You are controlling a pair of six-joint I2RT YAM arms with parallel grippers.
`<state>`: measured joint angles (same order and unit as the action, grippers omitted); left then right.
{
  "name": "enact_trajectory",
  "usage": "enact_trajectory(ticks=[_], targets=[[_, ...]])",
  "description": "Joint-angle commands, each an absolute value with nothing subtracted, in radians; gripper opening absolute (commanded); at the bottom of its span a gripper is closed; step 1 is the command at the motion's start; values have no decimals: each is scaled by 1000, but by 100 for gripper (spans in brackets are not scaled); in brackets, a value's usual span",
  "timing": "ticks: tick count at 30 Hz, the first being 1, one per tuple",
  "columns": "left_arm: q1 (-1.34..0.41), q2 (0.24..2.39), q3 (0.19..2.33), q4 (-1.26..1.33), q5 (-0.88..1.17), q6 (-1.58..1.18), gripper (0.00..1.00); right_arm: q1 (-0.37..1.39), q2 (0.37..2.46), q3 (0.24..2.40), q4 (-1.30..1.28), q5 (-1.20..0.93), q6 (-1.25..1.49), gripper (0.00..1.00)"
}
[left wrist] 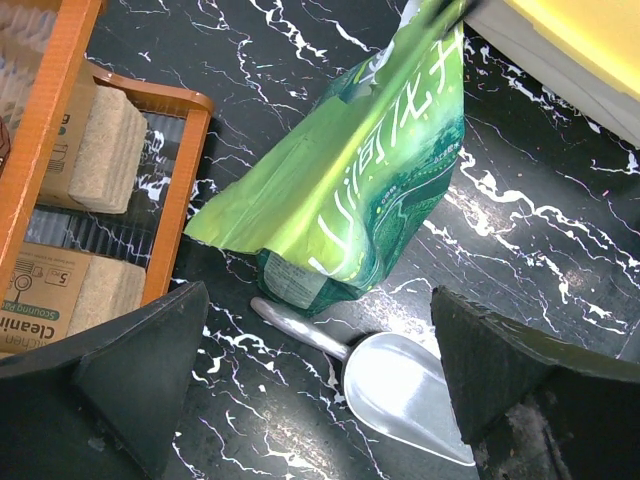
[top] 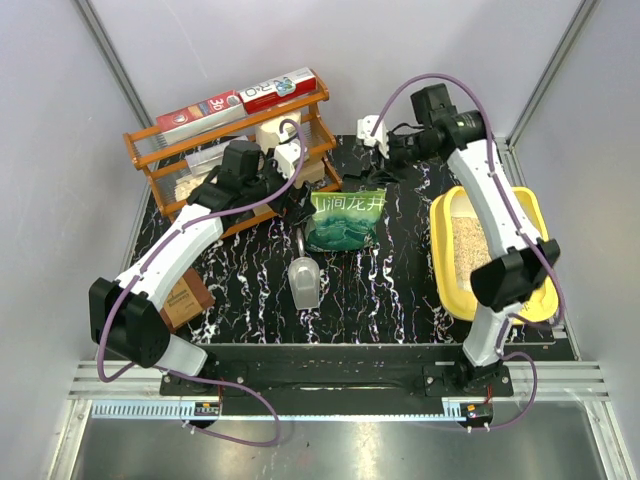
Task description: Fill the litter box with clean litter
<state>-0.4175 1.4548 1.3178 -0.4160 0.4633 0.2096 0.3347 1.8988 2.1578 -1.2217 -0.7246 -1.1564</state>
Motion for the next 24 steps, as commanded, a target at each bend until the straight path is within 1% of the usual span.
enact_trajectory(ticks=[1,2,3,5,6,8,9,15,19,20,21,23,24], targets=[[-408,1434,1341,-367,485,193,99,341,1723,1978,-1171,-801,-1065,0],[-410,1433,1341,-364,485,189,99,341,1670,1917,-1157,-813,-1057,0],[-408,1433,1342,-365,477,187,99,341,1646,1804,-1149,-821,-1045,0],[-405,1428,1344,-365,471,181,99,341,1597,1702,-1143,-844,-1025,0],[-402,1425,1342,-365,462,178,99,342,1586,1615,-1146,-851,-1002,0],[-400,1425,1339,-361,439,157,99,341,1572,1537,-1132,-885,-962,2],[-397,1427,1338,-359,410,146,99,341,1571,1475,-1099,-894,-898,3],[-358,1436,1328,-336,318,-27,99,341,1650,1315,-1036,-939,-789,8],[-321,1443,1299,-325,331,-150,99,339,1719,1279,-983,-928,-721,13],[-313,1447,1287,-319,347,-194,99,339,1735,1278,-970,-916,-701,15],[-299,1448,1266,-313,383,-216,99,339,1756,1272,-932,-907,-648,24],[-287,1453,1244,-282,420,-282,99,336,1779,1267,-908,-894,-601,36],[-282,1460,1229,-269,463,-294,99,333,1810,1270,-908,-903,-583,48]])
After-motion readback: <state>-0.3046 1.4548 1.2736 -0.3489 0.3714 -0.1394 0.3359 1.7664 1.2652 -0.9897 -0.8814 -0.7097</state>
